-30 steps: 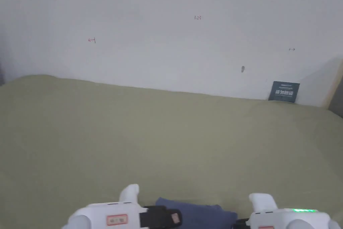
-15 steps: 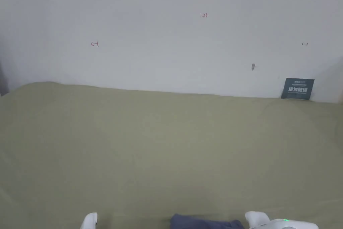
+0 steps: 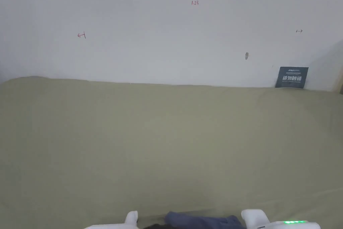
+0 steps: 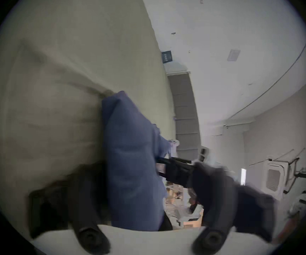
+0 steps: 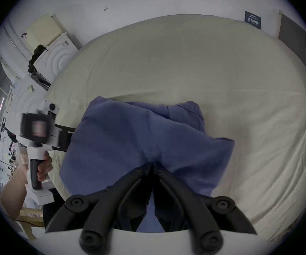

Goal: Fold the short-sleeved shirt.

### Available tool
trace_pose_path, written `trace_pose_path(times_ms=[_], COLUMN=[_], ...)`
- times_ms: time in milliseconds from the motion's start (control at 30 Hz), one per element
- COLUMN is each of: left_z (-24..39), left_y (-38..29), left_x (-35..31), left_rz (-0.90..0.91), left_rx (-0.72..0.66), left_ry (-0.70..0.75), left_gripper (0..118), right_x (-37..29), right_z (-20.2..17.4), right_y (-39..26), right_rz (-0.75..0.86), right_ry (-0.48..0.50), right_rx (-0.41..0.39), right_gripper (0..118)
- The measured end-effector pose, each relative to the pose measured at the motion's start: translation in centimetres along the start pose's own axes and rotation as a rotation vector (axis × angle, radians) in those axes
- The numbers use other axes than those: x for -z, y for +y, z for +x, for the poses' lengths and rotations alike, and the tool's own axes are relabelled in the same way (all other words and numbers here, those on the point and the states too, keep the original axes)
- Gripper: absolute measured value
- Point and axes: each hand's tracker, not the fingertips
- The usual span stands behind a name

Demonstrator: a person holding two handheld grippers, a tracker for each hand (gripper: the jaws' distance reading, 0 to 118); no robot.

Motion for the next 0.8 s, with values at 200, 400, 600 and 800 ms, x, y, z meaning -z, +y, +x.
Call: trace_pose_path(times_ms=[200, 400, 600, 800], left_z=[-1.4, -0.2, -0.2, -1.2], left_y=[0.5, 1.0, 2.4, 4.0], left_x=[-1.3, -3.0, -8.8, -19.1], left_rz=[-0.015, -0.039, 0.003, 0.08], left_rx=[0.091, 0.098, 0.13, 0.154], left_ry=[0.083, 0.051, 0.087, 0.171], left_gripper=[23, 23, 23, 23], right_x=[-0.1, -1.3, -1.5, 2.1], right_z=[-0.4, -3.2, -10.1, -21.3], right_y=[-0.2, -0.1, 1.2, 4.0], right_rz=[0.02, 0.07, 0.208, 0.248], right_ry=[0.005, -0.058, -0.148, -0.026], right_rx=[0.018, 0.017, -0.036, -0.165], right_gripper=[7, 7, 7, 7])
